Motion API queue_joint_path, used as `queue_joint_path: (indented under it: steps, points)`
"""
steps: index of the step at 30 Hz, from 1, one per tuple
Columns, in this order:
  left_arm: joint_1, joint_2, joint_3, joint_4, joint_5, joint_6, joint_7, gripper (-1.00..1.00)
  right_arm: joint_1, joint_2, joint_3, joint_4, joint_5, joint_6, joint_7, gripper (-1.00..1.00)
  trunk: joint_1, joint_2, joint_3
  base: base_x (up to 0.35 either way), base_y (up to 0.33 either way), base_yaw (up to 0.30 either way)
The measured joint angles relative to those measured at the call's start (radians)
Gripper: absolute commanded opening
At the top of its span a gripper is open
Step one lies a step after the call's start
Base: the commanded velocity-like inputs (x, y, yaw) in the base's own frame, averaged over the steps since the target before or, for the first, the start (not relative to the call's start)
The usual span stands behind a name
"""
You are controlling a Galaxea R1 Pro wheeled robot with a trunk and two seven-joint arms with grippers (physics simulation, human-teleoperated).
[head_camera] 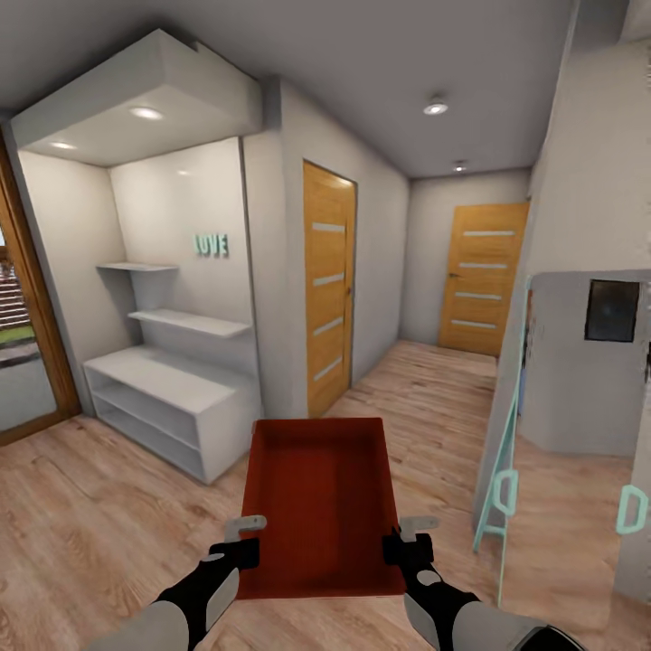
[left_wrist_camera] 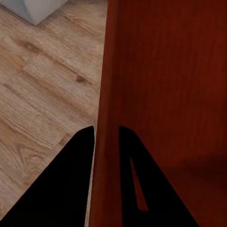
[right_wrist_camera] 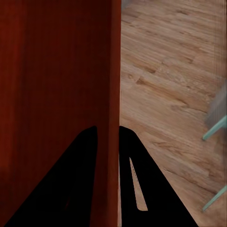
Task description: Move the two storage containers from the living room to the garage. In the garage, place one container on the floor and stack the other container on top of it (either order is fine).
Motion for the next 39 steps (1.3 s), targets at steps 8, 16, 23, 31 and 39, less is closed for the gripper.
queue_joint_path:
  steps: [8, 16, 23, 31, 39]
  points:
    - [0.000, 0.000, 0.001, 0.001, -0.001, 0.000, 0.000, -1.00, 0.000, 0.000, 0.000, 0.000, 0.000, 0.000, 0.000, -1.00, 0.000, 0.000, 0.003, 0.313, 0.188, -0.279]
    - [0.000, 0.000, 0.001, 0.000, -0.001, 0.000, 0.000, -1.00, 0.000, 0.000, 0.000, 0.000, 0.000, 0.000, 0.000, -1.00, 0.000, 0.000, 0.005, 0.313, 0.188, -0.279]
    - [0.000, 0.000, 0.000, 0.000, -0.001, 0.000, 0.000, -1.00, 0.000, 0.000, 0.000, 0.000, 0.000, 0.000, 0.000, -1.00, 0.000, -0.001, 0.008, 0.313, 0.188, -0.279]
    - [0.000, 0.000, 0.000, 0.000, 0.000, 0.000, 0.000, -1.00, 0.000, 0.000, 0.000, 0.000, 0.000, 0.000, 0.000, -1.00, 0.000, -0.001, 0.010, 0.314, 0.188, -0.279]
    - [-0.001, 0.000, 0.000, 0.000, -0.001, 0.000, 0.000, -1.00, 0.000, 0.000, 0.000, 0.000, 0.000, 0.000, 0.000, -1.00, 0.000, -0.001, 0.013, 0.314, 0.188, -0.279]
